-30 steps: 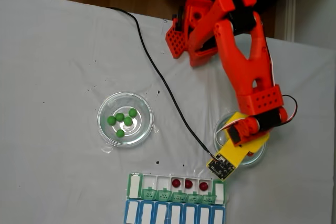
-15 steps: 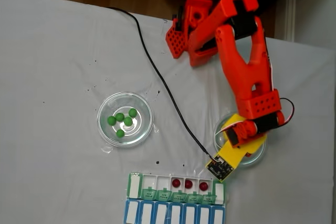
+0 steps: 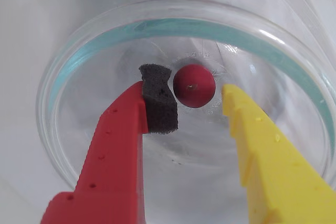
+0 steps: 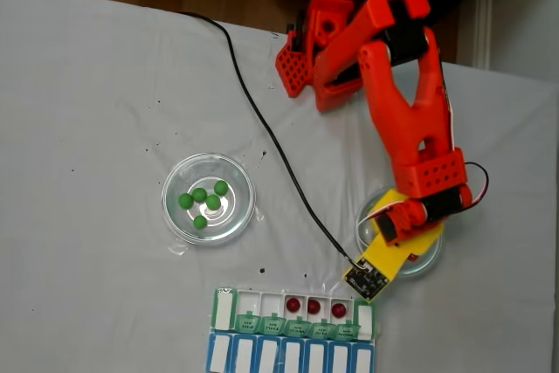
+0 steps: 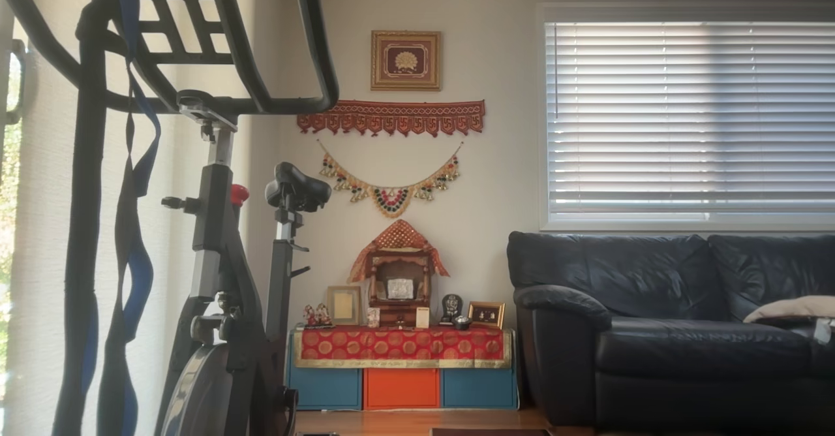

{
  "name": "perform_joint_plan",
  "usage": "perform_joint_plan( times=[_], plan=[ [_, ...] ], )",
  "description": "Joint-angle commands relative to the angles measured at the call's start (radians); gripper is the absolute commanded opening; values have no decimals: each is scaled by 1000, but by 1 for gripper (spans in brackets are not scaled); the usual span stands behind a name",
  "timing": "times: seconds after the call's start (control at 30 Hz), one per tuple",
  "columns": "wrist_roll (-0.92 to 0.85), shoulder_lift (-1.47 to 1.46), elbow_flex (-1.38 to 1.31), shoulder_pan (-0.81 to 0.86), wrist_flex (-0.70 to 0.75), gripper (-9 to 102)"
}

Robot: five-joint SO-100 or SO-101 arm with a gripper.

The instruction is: Sort medicines into box.

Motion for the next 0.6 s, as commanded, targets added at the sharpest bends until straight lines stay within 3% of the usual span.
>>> perform_joint_plan(
  times=[0.0, 0.57],
  plan=[
    [-5, 6, -14, -14, -15, 16],
    [-18, -15, -11, -5, -57, 13]
  ],
)
